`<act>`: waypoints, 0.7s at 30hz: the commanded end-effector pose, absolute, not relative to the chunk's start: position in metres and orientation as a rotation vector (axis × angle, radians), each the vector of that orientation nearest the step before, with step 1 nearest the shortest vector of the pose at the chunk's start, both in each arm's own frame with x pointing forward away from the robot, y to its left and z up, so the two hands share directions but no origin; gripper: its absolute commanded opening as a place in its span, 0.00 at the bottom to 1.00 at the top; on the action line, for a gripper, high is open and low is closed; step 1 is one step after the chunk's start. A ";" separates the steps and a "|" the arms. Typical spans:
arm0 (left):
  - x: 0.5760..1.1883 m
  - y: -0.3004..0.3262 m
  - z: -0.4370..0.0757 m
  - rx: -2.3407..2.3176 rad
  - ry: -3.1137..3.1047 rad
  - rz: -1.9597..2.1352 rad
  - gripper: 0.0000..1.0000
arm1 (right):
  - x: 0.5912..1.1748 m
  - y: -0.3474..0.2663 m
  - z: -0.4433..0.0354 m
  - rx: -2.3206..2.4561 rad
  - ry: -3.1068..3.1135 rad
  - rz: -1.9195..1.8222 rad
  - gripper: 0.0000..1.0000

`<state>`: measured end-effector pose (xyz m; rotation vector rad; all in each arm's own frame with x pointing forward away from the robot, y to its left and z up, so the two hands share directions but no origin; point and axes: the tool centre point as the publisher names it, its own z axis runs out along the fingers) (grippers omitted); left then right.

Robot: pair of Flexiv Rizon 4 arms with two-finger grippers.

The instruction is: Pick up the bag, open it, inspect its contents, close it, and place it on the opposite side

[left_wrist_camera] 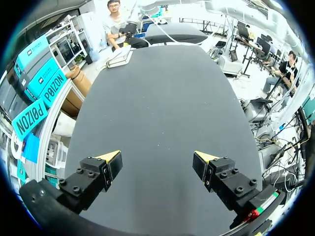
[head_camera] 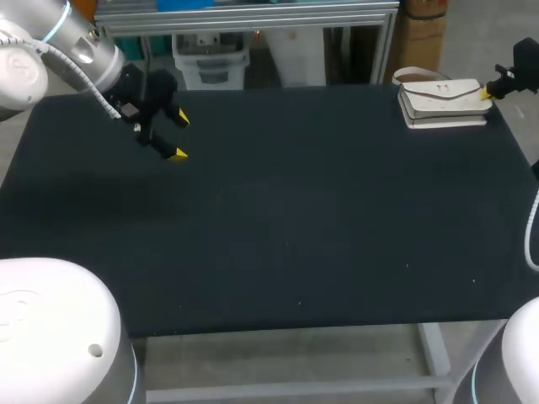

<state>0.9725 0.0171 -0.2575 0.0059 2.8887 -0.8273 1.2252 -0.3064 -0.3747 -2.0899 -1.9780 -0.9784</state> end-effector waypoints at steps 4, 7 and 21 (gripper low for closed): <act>0.973 0.017 -0.258 0.006 2.887 -0.828 1.00 | 1.213 -0.295 -0.370 -1.624 -1.921 -0.415 0.00; 0.973 0.017 -0.258 0.006 2.887 -0.828 1.00 | 1.201 -0.286 -0.367 -1.592 -1.923 -0.421 0.00; 0.973 0.017 -0.258 0.006 2.887 -0.828 1.00 | 1.144 -0.246 -0.363 -1.549 -1.895 -0.403 0.11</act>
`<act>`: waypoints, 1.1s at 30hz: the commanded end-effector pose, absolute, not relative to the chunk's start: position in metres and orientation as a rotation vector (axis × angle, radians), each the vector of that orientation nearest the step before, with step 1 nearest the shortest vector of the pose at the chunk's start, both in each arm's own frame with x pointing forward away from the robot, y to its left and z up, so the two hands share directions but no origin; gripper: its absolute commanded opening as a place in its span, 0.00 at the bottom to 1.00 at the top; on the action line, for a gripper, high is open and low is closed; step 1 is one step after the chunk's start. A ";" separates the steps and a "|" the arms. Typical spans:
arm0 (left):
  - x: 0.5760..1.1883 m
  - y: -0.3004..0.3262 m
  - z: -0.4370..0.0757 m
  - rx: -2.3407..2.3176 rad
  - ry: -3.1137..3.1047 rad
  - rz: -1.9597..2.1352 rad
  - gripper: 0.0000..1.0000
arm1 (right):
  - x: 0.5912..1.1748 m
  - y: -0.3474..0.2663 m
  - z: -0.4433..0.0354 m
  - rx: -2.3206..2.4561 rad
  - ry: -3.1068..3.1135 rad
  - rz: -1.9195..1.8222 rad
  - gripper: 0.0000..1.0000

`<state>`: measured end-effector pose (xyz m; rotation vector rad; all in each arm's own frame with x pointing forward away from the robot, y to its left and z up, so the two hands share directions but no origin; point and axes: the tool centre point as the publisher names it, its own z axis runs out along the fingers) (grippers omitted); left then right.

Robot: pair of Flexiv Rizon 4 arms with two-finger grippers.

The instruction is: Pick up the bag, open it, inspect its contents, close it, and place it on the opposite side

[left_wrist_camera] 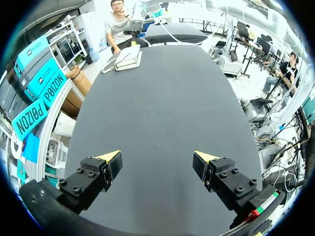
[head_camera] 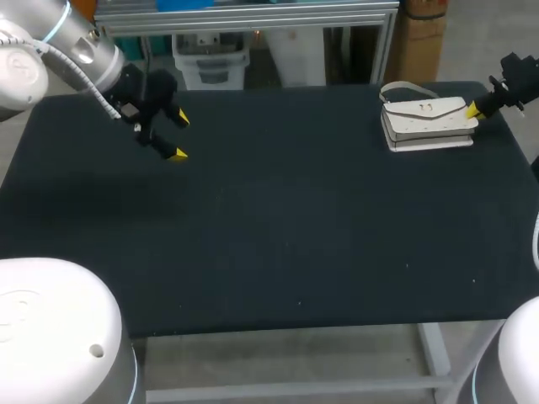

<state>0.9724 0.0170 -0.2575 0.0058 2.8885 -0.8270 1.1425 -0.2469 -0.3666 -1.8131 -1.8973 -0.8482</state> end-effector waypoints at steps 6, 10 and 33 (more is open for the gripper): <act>0.973 0.017 -0.258 0.006 2.887 -0.828 1.00 | 1.147 -0.257 -0.357 -1.570 -1.854 -0.406 1.00; 0.973 0.017 -0.258 0.006 2.887 -0.828 1.00 | 1.153 -0.268 -0.352 -1.528 -1.824 -0.384 0.83; 0.973 0.017 -0.258 0.006 2.887 -0.828 1.00 | 1.157 -0.242 -0.376 -1.370 -1.705 -0.263 0.15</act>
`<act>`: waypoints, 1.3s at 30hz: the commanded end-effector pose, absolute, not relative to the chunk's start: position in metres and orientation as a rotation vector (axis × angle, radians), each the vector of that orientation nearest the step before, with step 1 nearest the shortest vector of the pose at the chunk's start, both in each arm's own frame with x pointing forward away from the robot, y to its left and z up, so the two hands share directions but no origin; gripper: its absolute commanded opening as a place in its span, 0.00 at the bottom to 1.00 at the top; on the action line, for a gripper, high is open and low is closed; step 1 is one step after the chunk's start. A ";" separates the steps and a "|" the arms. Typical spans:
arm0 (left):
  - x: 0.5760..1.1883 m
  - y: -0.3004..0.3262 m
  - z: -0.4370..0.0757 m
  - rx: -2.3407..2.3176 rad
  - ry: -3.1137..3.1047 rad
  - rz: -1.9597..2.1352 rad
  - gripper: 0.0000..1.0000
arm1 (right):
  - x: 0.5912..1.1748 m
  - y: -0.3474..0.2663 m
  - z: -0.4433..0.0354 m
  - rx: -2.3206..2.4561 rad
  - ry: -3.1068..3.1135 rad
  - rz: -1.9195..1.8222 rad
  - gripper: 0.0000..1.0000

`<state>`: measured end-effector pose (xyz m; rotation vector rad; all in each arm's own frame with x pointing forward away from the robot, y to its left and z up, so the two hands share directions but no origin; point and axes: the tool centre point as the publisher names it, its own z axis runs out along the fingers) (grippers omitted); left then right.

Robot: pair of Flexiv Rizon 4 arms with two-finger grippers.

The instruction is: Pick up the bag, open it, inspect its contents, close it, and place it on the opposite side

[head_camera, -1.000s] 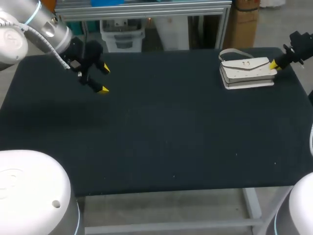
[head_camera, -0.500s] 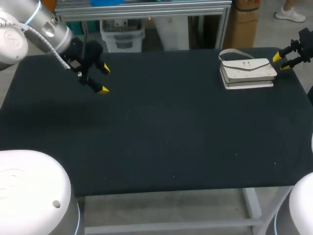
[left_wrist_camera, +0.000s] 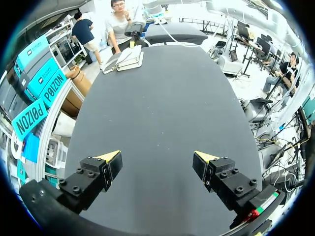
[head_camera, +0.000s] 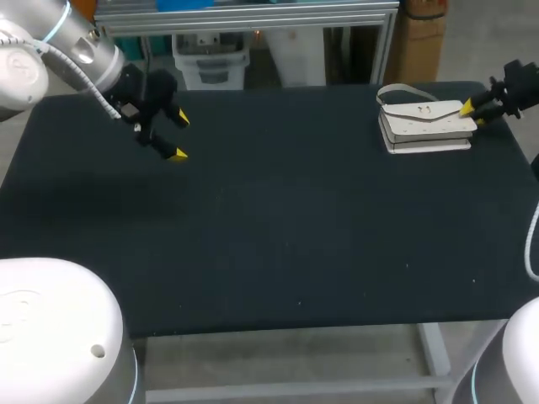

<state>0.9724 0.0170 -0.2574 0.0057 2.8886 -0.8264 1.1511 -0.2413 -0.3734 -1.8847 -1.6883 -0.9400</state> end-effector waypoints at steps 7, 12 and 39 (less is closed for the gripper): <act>0.973 0.017 -0.258 0.006 2.887 -0.828 1.00 | 1.150 -0.225 -0.372 -1.309 -1.724 -0.262 0.00; 0.973 0.017 -0.258 0.006 2.887 -0.828 1.00 | 1.141 -0.206 -0.367 -1.262 -1.743 -0.255 0.00; 0.973 0.017 -0.258 0.006 2.887 -0.828 1.00 | 1.072 -0.124 -0.356 -1.330 -1.674 -0.269 0.00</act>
